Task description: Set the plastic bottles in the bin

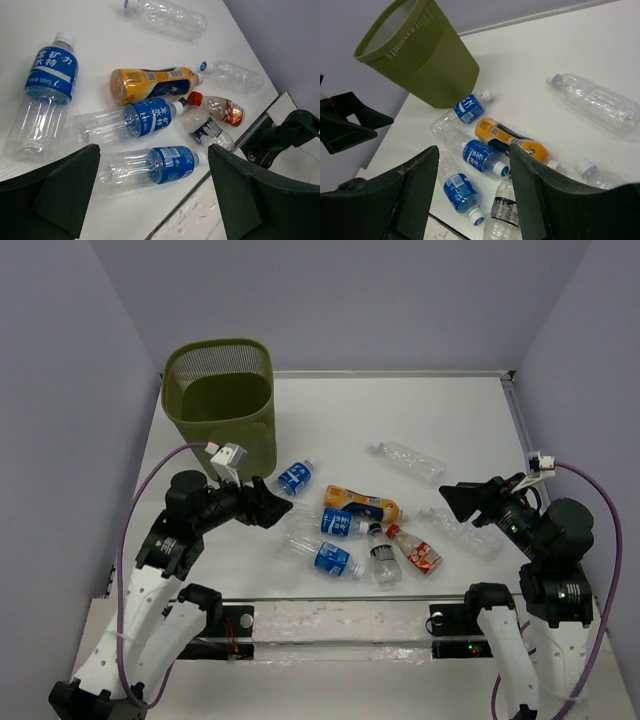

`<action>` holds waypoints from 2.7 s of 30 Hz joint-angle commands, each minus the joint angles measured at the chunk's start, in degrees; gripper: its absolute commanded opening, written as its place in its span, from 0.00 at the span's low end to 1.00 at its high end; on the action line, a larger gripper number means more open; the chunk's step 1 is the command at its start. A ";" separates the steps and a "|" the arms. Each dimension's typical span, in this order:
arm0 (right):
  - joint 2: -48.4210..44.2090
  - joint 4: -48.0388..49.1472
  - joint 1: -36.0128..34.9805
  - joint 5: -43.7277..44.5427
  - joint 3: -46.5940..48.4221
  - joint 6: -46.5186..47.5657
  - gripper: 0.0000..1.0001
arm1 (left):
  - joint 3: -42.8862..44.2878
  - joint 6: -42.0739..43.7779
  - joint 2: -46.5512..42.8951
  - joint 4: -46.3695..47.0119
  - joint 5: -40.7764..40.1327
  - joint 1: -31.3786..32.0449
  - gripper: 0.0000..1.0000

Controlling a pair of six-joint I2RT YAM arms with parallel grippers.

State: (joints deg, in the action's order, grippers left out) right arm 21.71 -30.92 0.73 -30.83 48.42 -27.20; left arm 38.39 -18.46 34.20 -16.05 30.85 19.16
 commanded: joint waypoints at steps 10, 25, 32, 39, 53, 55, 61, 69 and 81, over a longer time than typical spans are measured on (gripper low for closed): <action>-0.80 11.05 0.23 -8.28 -6.76 -2.94 0.63 | 11.97 3.43 23.53 2.43 -32.49 13.00 0.98; -4.40 15.10 0.23 -13.20 -11.86 -4.18 0.63 | 17.16 9.40 39.54 10.33 -50.36 24.35 0.93; -6.77 15.10 0.23 -15.31 -12.74 -4.35 0.63 | 17.94 12.83 47.26 15.26 -56.07 24.44 0.94; -8.00 15.45 0.23 -15.84 -13.79 -5.05 0.63 | 21.54 15.82 57.11 17.37 -61.96 24.35 0.94; -8.79 16.86 0.23 -21.11 -15.99 -7.08 0.64 | 26.91 16.61 69.69 16.41 -64.60 21.98 0.95; -8.62 16.86 0.23 -21.03 -15.90 -7.08 0.64 | 27.17 16.53 70.83 16.14 -64.78 21.89 0.95; -8.01 16.77 0.23 -20.76 -15.64 -7.16 0.66 | 27.53 15.82 72.15 13.69 -63.20 21.89 0.92; -8.44 15.80 0.23 -20.59 -15.55 -7.08 0.68 | 28.40 15.56 71.28 12.80 -63.55 21.97 0.52; -5.11 21.14 0.23 -24.01 -17.31 -9.27 0.68 | 39.19 19.95 49.05 13.42 -64.87 21.98 0.41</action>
State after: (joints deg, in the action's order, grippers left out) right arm 15.03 -15.77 0.73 -51.68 32.45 -34.24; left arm 68.97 -1.06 95.07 -5.45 -32.56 41.04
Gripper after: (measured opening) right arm 0.677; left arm 0.716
